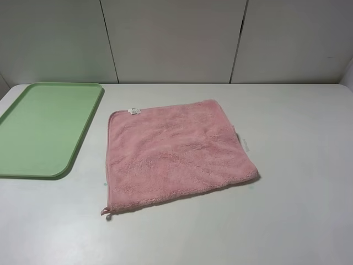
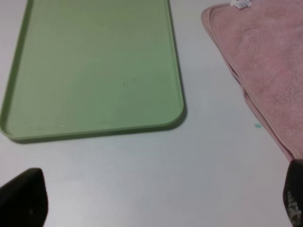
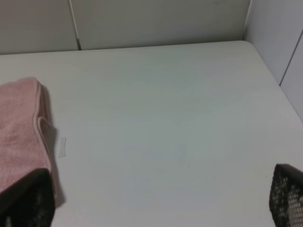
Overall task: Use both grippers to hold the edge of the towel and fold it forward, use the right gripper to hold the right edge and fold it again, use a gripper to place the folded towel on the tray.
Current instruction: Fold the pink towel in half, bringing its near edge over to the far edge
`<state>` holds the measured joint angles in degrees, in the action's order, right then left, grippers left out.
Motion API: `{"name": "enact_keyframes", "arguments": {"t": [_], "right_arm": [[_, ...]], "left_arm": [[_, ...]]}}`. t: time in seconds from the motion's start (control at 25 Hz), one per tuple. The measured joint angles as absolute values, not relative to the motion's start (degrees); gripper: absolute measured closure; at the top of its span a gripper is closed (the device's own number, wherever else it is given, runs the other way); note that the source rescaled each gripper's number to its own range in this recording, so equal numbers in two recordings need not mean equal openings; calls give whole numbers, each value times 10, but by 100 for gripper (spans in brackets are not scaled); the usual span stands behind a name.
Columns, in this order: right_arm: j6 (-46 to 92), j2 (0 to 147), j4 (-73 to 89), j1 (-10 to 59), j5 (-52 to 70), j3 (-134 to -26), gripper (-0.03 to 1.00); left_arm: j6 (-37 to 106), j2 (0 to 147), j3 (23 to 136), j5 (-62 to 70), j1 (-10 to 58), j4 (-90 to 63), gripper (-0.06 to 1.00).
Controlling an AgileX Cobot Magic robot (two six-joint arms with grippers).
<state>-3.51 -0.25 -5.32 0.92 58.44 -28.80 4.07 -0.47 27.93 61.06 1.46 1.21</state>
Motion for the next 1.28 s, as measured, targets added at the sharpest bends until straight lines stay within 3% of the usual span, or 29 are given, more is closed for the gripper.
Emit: {"name": "enact_keyframes", "arguments": {"t": [1.28], "right_arm": [[-35, -3, -53, 16, 584, -288, -3]], "left_arm": [[41, -5, 279, 611, 15, 12, -5]]}}
